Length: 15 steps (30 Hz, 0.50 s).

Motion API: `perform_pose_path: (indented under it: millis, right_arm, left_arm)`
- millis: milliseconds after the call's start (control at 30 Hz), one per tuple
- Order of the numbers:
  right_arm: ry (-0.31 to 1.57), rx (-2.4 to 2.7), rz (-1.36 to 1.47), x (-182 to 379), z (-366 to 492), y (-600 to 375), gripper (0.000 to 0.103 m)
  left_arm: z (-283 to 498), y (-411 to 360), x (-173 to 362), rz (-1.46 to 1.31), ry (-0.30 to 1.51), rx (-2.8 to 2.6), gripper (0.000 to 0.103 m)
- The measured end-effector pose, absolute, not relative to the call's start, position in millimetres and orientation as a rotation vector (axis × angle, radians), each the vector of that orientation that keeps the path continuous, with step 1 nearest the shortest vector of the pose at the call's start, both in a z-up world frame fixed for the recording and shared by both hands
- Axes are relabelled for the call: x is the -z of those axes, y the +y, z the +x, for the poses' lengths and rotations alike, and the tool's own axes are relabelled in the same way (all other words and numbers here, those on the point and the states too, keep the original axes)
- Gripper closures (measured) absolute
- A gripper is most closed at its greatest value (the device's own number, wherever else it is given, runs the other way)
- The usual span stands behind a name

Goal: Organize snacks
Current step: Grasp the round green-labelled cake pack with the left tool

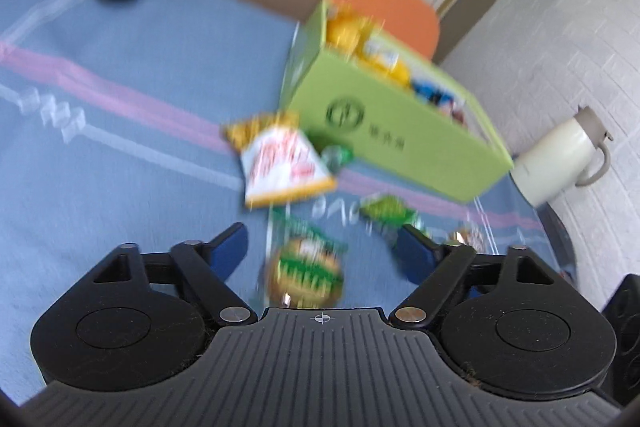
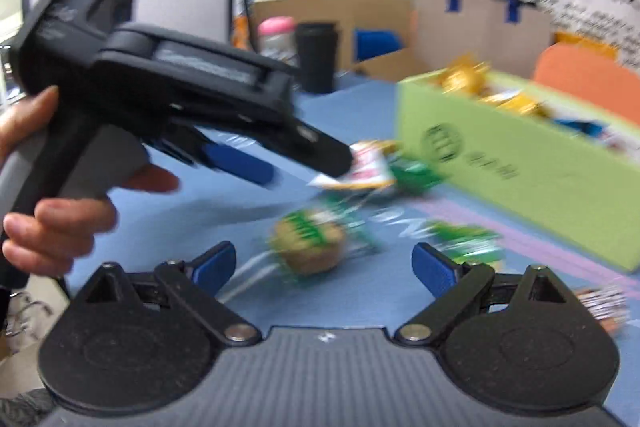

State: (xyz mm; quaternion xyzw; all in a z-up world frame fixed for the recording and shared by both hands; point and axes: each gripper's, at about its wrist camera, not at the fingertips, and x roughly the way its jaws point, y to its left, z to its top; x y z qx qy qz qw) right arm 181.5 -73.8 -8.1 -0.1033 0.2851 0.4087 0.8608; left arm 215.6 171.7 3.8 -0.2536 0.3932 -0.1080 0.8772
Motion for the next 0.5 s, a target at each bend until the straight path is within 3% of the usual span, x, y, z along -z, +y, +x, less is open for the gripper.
perform_pose_path:
  millis: [33, 233, 500]
  right_arm:
    - [0.615, -0.872, -0.219, 12.5, 177.1, -67.8, 0.01]
    - [0.672, -0.864, -0.249, 26.7, 177.6, -40.6, 0.01]
    - [0.641, -0.827, -0.31, 15.0, 165.9, -53.5, 0.009]
  left_arm:
    - [217.7, 173.3, 1.6, -0.538, 0.843, 0.236, 0.048]
    - [225.3, 173.1, 13.4, -0.506, 0.885, 0.294, 0.063]
    - [207.4, 132.1, 14.9, -0.476, 0.918, 0.395, 0.064]
